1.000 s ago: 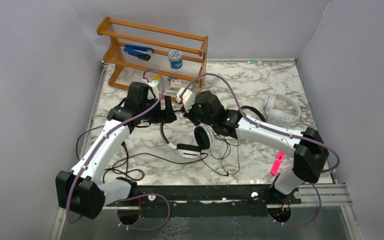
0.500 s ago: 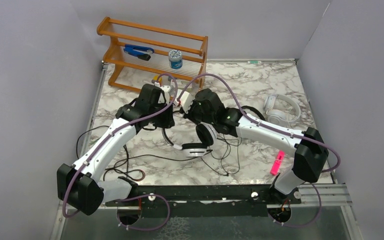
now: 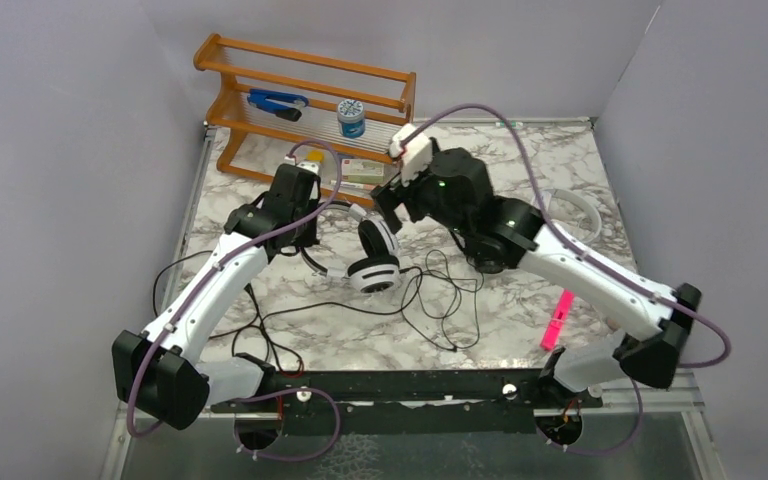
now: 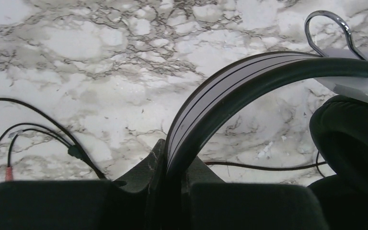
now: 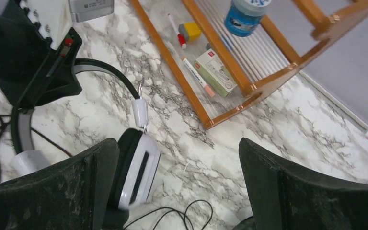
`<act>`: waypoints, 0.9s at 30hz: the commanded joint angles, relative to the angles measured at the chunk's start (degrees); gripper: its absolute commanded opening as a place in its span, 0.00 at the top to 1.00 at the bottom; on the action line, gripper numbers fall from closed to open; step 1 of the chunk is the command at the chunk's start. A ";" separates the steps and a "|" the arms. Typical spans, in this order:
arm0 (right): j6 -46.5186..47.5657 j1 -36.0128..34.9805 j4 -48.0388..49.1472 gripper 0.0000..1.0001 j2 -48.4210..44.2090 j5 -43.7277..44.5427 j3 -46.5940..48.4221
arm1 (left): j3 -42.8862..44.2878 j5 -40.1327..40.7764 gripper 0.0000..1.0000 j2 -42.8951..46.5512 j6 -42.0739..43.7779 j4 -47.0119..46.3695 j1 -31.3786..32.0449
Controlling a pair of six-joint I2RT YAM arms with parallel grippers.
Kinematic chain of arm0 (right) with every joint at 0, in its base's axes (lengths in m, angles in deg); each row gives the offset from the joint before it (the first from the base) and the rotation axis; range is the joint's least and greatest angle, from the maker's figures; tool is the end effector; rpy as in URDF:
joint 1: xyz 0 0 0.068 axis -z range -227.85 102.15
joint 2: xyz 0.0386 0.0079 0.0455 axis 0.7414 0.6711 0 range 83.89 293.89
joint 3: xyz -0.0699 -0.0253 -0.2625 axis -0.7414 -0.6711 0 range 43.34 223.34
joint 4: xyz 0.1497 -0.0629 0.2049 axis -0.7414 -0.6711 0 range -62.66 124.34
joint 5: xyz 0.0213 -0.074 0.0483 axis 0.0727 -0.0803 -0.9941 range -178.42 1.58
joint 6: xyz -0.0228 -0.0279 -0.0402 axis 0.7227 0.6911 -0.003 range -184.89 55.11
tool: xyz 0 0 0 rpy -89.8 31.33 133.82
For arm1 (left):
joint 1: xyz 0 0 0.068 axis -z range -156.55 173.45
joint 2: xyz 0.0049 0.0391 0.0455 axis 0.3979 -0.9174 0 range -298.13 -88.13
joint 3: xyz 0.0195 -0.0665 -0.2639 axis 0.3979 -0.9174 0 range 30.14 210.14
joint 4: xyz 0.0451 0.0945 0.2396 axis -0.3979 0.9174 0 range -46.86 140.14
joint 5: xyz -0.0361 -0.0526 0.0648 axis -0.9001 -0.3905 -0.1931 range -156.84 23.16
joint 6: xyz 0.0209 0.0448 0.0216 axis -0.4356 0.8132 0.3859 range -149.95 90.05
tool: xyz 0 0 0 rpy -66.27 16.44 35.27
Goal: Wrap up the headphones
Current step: Pick up the headphones from the center of the board.
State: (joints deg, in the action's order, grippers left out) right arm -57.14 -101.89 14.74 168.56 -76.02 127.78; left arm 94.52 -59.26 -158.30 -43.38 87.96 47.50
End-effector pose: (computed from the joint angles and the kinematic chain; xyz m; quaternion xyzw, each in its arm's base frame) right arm 0.2077 0.2733 0.3985 -0.3644 0.7300 0.1434 0.5602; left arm 0.2300 -0.0975 0.3124 0.0648 0.9374 -0.0492 0.3385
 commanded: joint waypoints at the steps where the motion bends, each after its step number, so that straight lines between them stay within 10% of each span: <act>1: -7.30 1.64 -4.10 0.00 -10.43 2.93 -2.74 | 4.23 7.85 1.00 0.73 -4.11 -1.25 -0.33; 7: -13.08 16.58 1.11 0.00 -14.81 -17.91 -14.51 | 10.08 1.16 1.00 0.97 -5.24 -1.26 -4.26; 27: -32.06 18.24 55.66 0.00 -19.46 -44.08 -44.72 | 41.68 -19.32 1.00 -4.06 -16.16 2.05 -9.76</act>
State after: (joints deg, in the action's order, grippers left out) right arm -82.27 -83.83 53.12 146.13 -112.24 85.25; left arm 131.20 -72.05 -161.34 -55.34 92.49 38.04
